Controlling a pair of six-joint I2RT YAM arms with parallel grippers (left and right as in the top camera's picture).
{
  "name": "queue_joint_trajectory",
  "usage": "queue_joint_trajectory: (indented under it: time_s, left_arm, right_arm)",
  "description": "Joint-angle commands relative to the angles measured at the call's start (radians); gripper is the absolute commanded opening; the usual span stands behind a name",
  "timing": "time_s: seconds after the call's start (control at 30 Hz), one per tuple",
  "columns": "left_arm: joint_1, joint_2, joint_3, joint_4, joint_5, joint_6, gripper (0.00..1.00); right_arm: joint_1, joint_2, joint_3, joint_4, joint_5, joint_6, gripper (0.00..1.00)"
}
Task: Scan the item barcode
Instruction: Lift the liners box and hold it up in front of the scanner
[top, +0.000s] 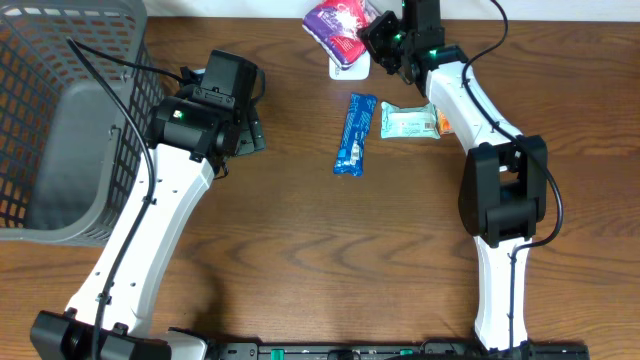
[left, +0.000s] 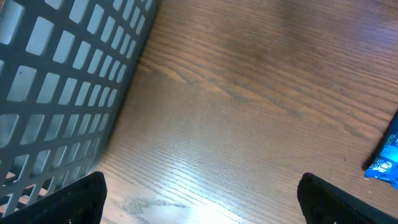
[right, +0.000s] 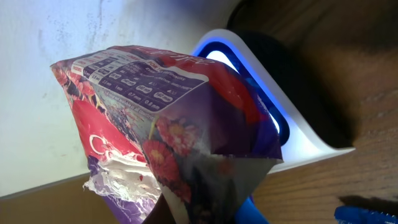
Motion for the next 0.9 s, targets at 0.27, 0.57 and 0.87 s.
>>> queue_joint_trajectory:
  time_s: [0.27,0.57,0.87]
  left_arm:
    - [0.002,0.002,0.002,-0.003,-0.006,-0.009,0.98]
    - [0.002,0.002,0.002,-0.003,-0.006,-0.009,0.98]
    - [0.002,0.002,0.002,-0.003,-0.006,-0.009,0.98]
  right_arm:
    - [-0.017,-0.008,0.029,-0.061,0.019,-0.04,0.01]
    - [-0.023,-0.011,0.03,-0.114,-0.02,-0.075,0.01]
    - [-0.037,-0.057,0.03,-0.116,-0.022,-0.155,0.01]
